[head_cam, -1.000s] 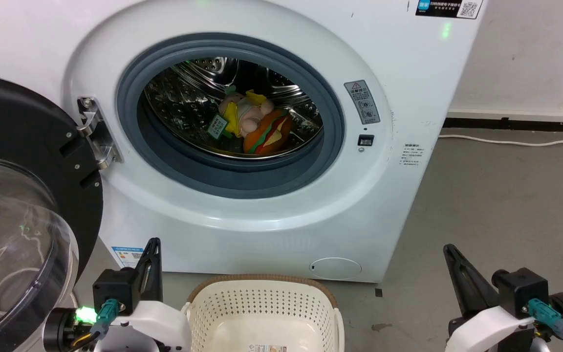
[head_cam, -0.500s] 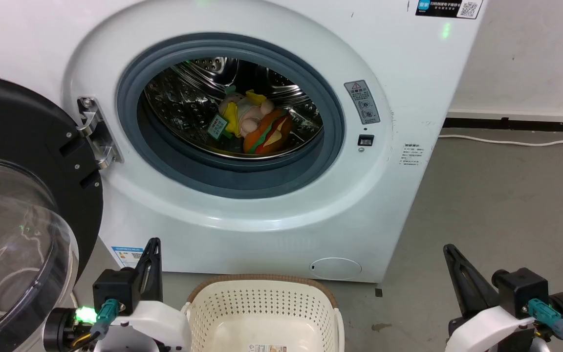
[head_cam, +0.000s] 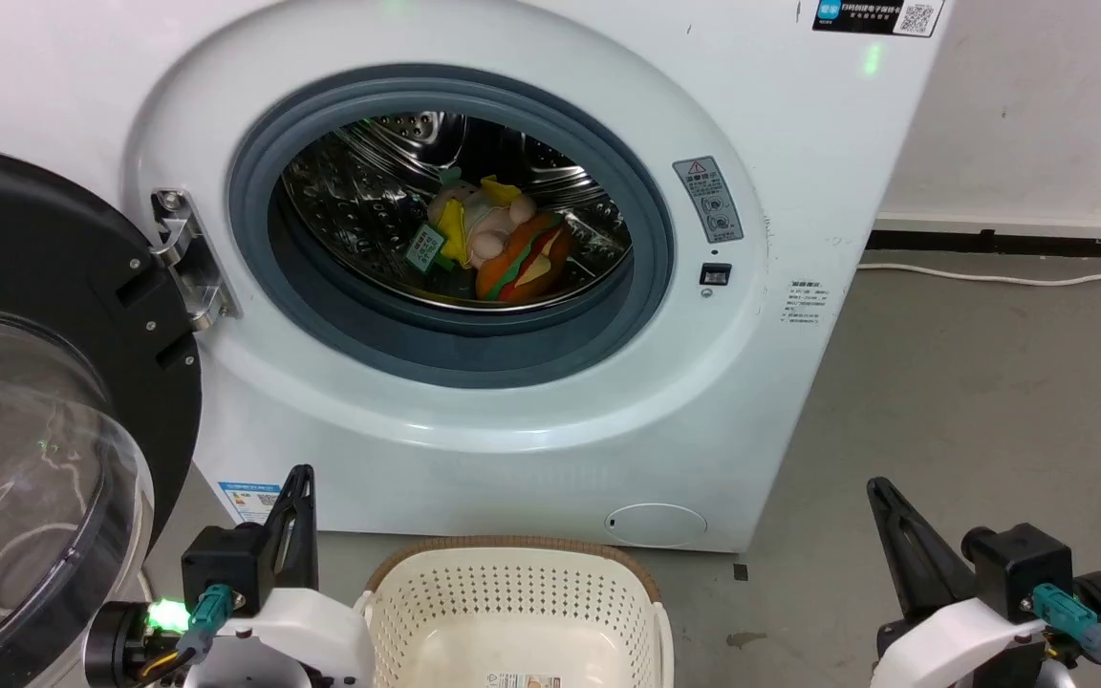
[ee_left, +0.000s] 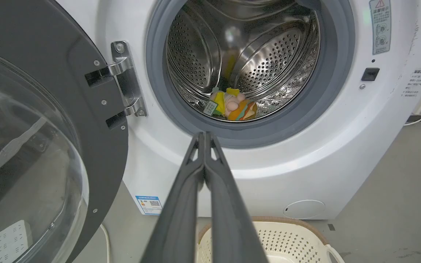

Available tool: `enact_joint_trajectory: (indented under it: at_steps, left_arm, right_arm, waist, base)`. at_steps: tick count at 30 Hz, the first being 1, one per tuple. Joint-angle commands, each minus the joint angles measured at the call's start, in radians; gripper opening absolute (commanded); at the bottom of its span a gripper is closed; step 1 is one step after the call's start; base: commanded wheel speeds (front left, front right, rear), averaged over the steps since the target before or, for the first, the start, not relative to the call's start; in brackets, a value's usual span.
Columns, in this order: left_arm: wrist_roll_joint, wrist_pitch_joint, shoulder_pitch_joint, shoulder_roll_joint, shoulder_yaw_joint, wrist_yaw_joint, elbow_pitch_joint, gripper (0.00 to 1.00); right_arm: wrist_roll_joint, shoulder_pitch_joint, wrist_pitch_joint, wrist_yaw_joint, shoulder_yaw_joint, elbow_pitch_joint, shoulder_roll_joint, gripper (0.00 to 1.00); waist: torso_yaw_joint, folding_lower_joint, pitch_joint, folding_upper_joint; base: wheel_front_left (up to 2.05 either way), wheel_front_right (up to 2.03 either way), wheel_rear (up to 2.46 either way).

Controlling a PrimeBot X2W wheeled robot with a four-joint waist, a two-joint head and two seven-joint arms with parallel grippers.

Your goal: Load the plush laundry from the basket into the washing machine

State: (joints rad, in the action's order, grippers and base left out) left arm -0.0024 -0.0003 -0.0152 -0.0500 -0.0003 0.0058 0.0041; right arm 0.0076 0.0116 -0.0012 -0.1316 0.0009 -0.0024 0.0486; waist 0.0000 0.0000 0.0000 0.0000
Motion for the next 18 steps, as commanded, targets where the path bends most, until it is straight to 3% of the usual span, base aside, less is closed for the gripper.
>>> enact_joint_trajectory:
  at_steps: [1, 18]
  left_arm:
    - [0.002, 0.0, 0.015, 0.0, 0.0, -0.006, -0.004, 0.0]
    - [0.002, 0.0, 0.015, 0.0, 0.0, -0.006, -0.004, 0.0]
  right_arm:
    - [-0.008, -0.012, 0.001, 0.001, -0.001, 0.002, 0.002, 0.0]
    - [-0.008, -0.012, 0.001, 0.001, -0.001, 0.002, 0.002, 0.0]
  waist:
    - [0.0, 0.0, 0.0, 0.0]
    - [0.0, 0.0, 0.0, 0.0]
  base:
    - [0.0, 0.0, 0.0]
    - [0.0, 0.0, 0.0]
